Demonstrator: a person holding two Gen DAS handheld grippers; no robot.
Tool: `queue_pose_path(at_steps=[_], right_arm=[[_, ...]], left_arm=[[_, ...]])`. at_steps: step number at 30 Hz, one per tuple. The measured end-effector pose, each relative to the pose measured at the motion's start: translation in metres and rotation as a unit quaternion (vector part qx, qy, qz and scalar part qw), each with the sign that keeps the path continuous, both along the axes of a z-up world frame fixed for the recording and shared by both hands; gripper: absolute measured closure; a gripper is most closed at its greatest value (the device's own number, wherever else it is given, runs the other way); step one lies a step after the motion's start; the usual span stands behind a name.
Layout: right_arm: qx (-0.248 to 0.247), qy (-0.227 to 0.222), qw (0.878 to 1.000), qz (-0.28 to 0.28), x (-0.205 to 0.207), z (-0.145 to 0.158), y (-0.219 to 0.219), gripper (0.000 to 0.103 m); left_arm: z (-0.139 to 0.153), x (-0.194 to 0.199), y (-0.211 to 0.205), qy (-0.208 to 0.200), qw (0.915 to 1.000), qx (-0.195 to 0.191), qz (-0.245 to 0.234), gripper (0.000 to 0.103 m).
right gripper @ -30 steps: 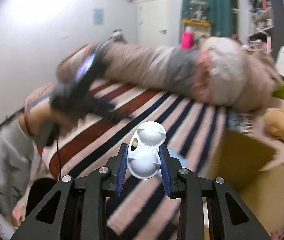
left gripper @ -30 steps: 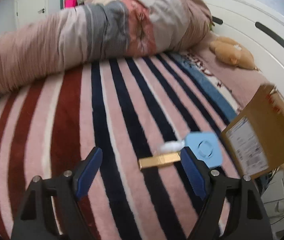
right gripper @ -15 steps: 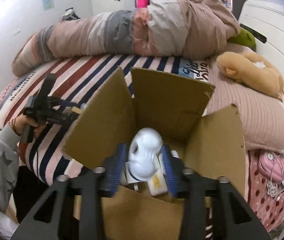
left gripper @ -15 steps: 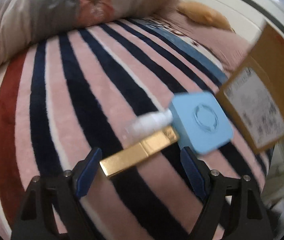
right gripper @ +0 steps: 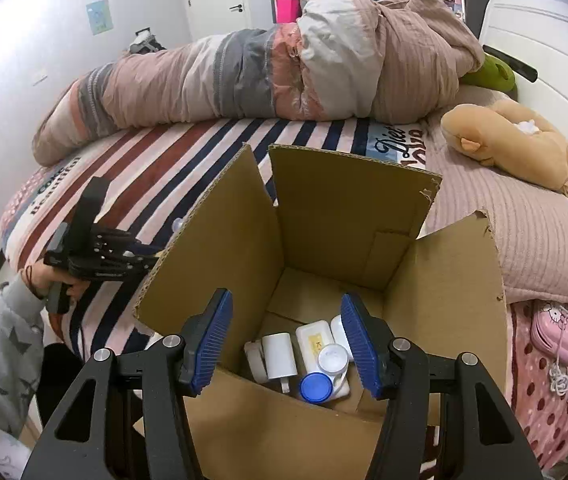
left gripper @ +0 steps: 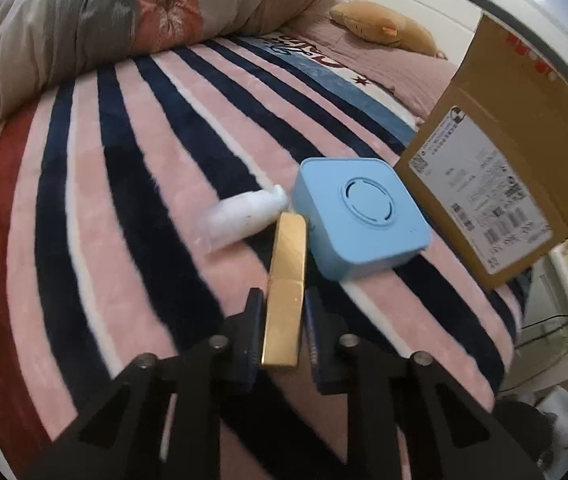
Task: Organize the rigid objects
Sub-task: 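Carry the lens case into the box with the right tool while the left tool grasps the gold bar, then lift the gold bar with the left tool and drop it into the box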
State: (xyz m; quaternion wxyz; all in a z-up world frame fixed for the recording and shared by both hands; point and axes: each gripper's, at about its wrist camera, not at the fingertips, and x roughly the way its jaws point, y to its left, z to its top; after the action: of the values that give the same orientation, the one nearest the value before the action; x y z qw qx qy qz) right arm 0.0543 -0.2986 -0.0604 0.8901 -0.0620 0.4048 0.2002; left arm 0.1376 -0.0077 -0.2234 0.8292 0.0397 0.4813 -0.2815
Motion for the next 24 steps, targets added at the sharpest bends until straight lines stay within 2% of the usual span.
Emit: queue_pose_path(at_steps=[3,9,15,17,20,22,23,24], right_arm=[[0.008,0.0,1.0,-0.006,-0.001,0.001,-0.002,0.05],[0.015,-0.028,0.999,0.009,-0.012,0.017,0.011,0.05],[0.049,-0.065,0.994,0.07,-0.028,0.042,0.058,0.05],[0.061,-0.061,0.991,0.101,-0.031,0.045,0.085,0.05],[0.059,-0.035,0.989,0.133,-0.032,0.034,0.125,0.05],[0.054,-0.015,0.989,0.134,-0.032,0.018,0.147,0.049],[0.057,-0.005,0.99,0.13,-0.031,0.008,0.156,0.044],[0.063,0.004,0.99,0.125,-0.03,-0.002,0.163,0.034]], left_arm=[[-0.003,0.003,-0.009,-0.017,0.9994,0.027,0.011,0.086],[-0.001,-0.003,-0.009,-0.034,0.9978,0.037,0.043,0.088],[0.015,-0.018,0.007,-0.041,0.9966,0.032,0.063,0.088],[0.025,-0.025,0.016,-0.048,0.9957,0.03,0.074,0.088],[0.043,-0.03,0.03,-0.059,0.993,0.037,0.095,0.088],[0.058,-0.033,0.04,-0.067,0.9915,0.038,0.105,0.088],[0.07,-0.036,0.046,-0.077,0.9899,0.042,0.111,0.088],[0.079,-0.037,0.05,-0.083,0.9889,0.044,0.115,0.088]])
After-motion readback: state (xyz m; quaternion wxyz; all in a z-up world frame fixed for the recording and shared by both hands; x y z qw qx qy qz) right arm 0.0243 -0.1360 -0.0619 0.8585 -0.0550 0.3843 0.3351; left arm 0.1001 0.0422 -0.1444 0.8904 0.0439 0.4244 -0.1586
